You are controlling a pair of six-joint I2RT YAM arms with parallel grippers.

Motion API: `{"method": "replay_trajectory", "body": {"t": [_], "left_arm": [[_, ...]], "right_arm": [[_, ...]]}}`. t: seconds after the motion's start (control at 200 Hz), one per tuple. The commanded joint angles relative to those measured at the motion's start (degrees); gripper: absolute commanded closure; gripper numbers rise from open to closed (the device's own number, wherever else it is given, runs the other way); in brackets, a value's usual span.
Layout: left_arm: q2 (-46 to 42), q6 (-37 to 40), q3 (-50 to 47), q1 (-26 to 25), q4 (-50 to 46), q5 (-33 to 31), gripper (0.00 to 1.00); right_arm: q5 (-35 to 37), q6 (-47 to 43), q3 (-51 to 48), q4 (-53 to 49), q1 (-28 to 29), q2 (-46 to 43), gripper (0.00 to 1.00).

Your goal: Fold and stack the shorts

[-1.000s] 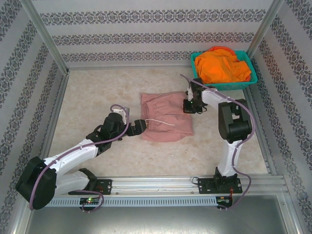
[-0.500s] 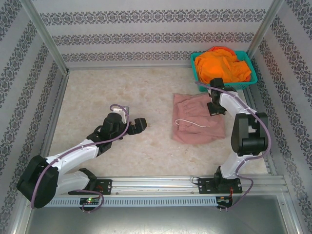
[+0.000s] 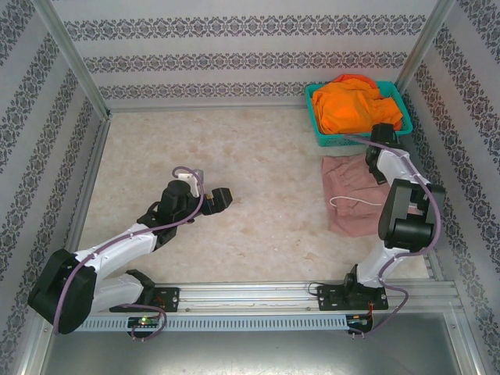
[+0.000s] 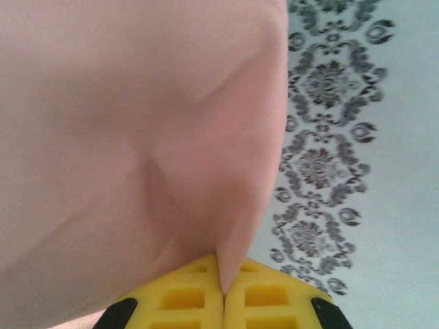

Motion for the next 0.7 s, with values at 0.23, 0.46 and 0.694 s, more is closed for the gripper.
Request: {"method": "replay_trajectory", "body": {"t": [0.23, 0.46, 0.694], "left_arm": [[-1.1, -0.2, -1.2, 1.1, 1.5, 0.4, 0.00], [-1.7, -0.3, -0.1, 1.1, -0.5, 0.8, 0.00], [-3.5, -0.6, 0.8, 1.1, -3.1, 0.0, 0.00]], "right_arm": [[-10.4, 13.1, 10.0, -6.5, 1.2, -4.2, 0.10], [-29.1, 30.2, 19.7, -3.4, 8.0, -6.9, 0.09], [-30.0, 35.0, 43.4, -6.8, 9.0, 14.1, 0.15]]}}
